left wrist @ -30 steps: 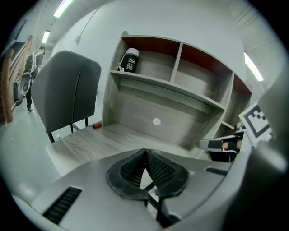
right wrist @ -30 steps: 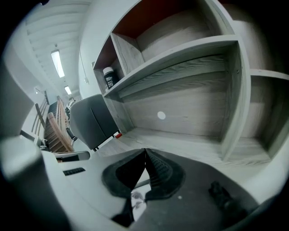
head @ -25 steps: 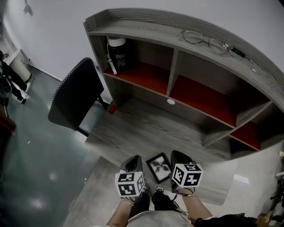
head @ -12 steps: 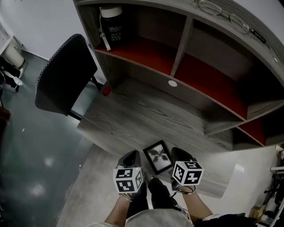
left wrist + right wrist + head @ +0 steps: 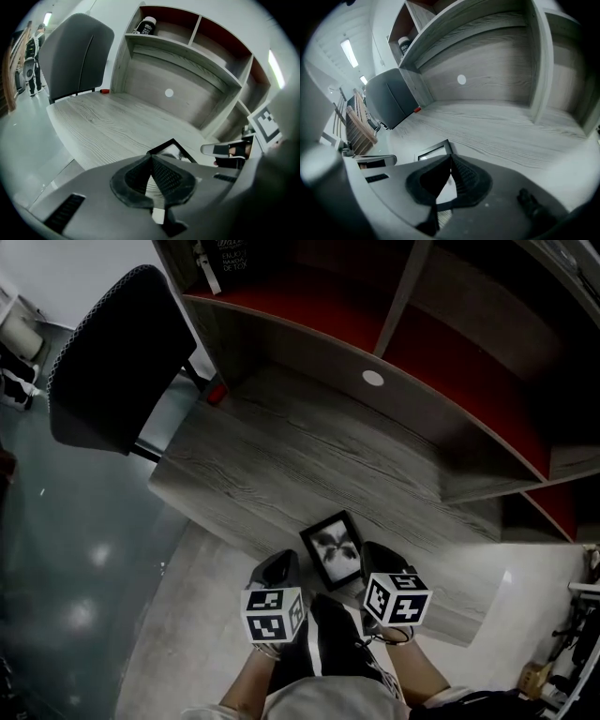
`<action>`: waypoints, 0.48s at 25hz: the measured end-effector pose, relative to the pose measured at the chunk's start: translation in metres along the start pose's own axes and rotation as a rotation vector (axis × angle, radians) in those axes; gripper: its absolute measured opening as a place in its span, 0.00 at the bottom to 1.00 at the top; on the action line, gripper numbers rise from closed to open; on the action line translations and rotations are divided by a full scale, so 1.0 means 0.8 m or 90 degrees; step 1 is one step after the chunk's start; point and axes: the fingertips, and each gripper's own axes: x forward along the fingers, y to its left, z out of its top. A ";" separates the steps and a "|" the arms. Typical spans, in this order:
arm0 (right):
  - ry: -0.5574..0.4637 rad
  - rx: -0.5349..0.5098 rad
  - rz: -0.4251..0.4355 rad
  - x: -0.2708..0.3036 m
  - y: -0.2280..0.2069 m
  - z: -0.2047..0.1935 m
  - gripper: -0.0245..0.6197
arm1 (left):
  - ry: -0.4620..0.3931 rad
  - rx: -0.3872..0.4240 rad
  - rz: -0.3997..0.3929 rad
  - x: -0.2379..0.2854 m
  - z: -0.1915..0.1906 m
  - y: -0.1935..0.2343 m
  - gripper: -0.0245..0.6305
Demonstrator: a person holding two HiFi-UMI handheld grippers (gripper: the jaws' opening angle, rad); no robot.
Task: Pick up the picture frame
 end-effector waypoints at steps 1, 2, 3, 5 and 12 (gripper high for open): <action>0.003 0.002 0.001 0.001 0.000 -0.004 0.09 | 0.004 -0.001 0.001 0.000 -0.004 0.001 0.06; 0.006 0.004 0.002 0.002 0.001 -0.008 0.09 | 0.007 -0.001 0.003 0.000 -0.007 0.003 0.06; 0.007 0.006 0.003 0.003 0.002 -0.011 0.09 | 0.009 0.000 0.006 0.000 -0.009 0.005 0.06; 0.010 0.008 0.006 0.006 0.002 -0.015 0.09 | 0.010 -0.002 0.010 0.002 -0.012 0.009 0.06; 0.013 0.003 0.017 0.008 0.007 -0.020 0.09 | 0.011 -0.009 0.016 0.003 -0.017 0.013 0.06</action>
